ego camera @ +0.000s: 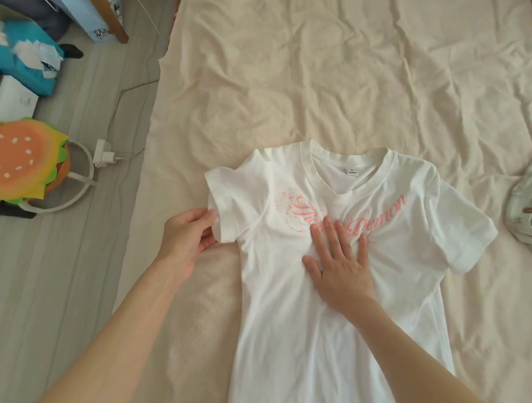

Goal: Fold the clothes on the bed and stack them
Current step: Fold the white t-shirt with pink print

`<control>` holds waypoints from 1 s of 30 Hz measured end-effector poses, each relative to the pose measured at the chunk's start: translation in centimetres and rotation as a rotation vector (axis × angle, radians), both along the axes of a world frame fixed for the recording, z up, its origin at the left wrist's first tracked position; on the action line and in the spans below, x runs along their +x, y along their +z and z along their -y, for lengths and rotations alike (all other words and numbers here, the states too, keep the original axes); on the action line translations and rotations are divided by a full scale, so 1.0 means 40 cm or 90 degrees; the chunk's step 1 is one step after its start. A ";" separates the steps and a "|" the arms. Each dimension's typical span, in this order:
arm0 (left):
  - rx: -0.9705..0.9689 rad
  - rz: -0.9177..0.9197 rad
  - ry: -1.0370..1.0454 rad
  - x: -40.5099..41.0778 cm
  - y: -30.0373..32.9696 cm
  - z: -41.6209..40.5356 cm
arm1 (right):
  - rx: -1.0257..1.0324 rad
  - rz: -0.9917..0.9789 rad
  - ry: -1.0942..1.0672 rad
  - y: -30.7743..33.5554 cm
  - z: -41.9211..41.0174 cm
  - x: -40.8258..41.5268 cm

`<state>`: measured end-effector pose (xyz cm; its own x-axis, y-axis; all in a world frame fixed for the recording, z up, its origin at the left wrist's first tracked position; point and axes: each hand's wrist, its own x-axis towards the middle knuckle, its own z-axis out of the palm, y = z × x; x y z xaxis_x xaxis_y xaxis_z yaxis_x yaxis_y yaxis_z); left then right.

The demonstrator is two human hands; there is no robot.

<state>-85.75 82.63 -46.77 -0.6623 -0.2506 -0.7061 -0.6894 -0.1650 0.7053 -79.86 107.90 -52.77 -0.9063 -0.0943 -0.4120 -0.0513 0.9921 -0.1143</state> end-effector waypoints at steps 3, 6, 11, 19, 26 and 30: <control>-0.020 -0.001 0.124 0.023 -0.006 0.007 | 0.008 0.015 0.000 0.008 0.000 -0.006; -0.062 -0.012 0.109 -0.007 -0.018 0.013 | -0.004 0.013 -0.018 0.034 0.012 -0.009; -0.222 -0.196 -0.249 -0.142 -0.009 0.035 | -0.185 -0.173 -0.088 0.111 0.105 -0.040; -0.092 -0.192 -0.151 -0.146 -0.009 0.098 | -0.373 -0.104 -0.015 0.120 0.236 -0.144; -0.020 -0.079 -0.103 -0.132 -0.037 0.061 | -0.312 -0.198 0.040 0.117 0.302 -0.112; -0.067 -0.055 -0.163 -0.145 -0.030 0.069 | -0.260 -0.321 0.129 0.105 0.317 -0.052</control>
